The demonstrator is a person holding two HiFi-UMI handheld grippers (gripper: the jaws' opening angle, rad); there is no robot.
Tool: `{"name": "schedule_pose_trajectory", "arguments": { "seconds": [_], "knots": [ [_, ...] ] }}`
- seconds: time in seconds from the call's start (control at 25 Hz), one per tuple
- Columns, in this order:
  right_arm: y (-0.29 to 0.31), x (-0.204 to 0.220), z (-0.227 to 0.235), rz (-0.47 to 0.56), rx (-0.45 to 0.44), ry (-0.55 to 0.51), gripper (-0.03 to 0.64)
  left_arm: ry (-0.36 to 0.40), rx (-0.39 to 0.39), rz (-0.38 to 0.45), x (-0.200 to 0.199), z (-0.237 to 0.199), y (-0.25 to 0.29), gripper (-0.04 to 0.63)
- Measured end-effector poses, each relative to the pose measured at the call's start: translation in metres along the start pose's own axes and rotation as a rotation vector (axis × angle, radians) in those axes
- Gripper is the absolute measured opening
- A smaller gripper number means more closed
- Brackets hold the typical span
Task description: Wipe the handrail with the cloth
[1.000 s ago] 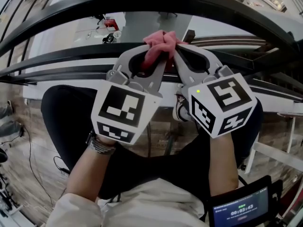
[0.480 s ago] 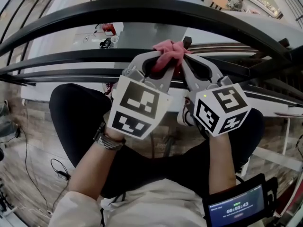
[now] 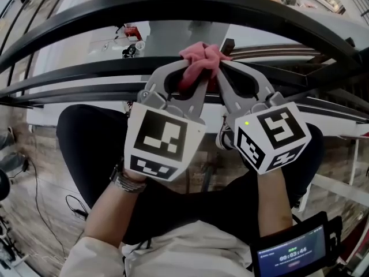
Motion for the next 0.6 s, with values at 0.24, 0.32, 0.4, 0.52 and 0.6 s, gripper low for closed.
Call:
{"name": "schedule_pose_trajectory", "arguments": {
  "seconds": [0.24,0.32,0.4,0.52,0.6],
  "knots": [
    [-0.003,0.001,0.007,-0.019,0.023,-0.005,0.002,0.054,-0.010,-0.018,-0.003,0.006,0.006,0.029],
    [-0.003,0.002,0.007,-0.023,0.018,-0.002,0.002,0.047,-0.006,-0.021,-0.002,0.006,0.007,0.028],
    [-0.003,0.002,0.007,-0.026,0.019,0.000,0.002,0.044,-0.002,-0.026,-0.003,0.006,0.007,0.028],
    [-0.003,0.000,0.009,-0.030,0.017,0.004,0.002,0.039,0.008,-0.031,-0.004,0.006,0.008,0.028],
    [-0.004,0.001,0.012,-0.032,0.018,0.007,0.002,0.035,0.013,-0.032,-0.005,0.007,0.011,0.028]
  ]
}}
Point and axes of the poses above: the fingertips, and each gripper's own axes: y forward along the fingers, z to its right, x out of its underside, the point moved 3 cm from there along -y, backward along the fingers, and after that the axes turned 15 degrees about x, right-handed, at the moved point
